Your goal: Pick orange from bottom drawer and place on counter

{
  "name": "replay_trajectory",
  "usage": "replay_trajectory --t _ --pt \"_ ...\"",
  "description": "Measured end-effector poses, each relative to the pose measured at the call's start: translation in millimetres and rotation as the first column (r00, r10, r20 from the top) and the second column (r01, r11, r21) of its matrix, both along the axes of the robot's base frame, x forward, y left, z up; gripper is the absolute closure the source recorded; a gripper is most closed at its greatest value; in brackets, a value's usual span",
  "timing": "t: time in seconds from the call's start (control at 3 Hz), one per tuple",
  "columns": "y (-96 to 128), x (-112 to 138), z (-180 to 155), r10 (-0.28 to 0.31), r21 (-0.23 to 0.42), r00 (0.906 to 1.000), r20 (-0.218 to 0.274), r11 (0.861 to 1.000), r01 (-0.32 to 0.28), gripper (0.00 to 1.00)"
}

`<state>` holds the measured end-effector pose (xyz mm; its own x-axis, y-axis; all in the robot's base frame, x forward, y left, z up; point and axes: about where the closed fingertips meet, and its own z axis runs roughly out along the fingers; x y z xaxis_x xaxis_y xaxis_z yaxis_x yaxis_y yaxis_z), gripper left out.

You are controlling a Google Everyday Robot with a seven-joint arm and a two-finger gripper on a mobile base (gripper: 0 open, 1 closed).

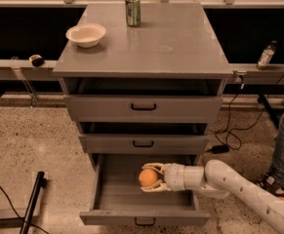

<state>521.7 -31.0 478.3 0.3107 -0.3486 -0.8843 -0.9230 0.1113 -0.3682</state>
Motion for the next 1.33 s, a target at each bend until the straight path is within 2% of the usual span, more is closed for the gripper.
replay_trajectory --t 0.33,0.67,1.0,1.33 --pt "14 14 26 0.063 0.03 0.9974 0.035 0.997 -0.064 1.0" --pt "13 18 121 0.112 0.091 0.9858 0.125 0.988 -0.124 1.0" --pt "6 16 220 0.121 0.072 0.9709 0.207 0.988 -0.138 1.0" --pt "1 23 312 0.081 -0.016 0.9656 0.247 0.997 -0.08 1.0"
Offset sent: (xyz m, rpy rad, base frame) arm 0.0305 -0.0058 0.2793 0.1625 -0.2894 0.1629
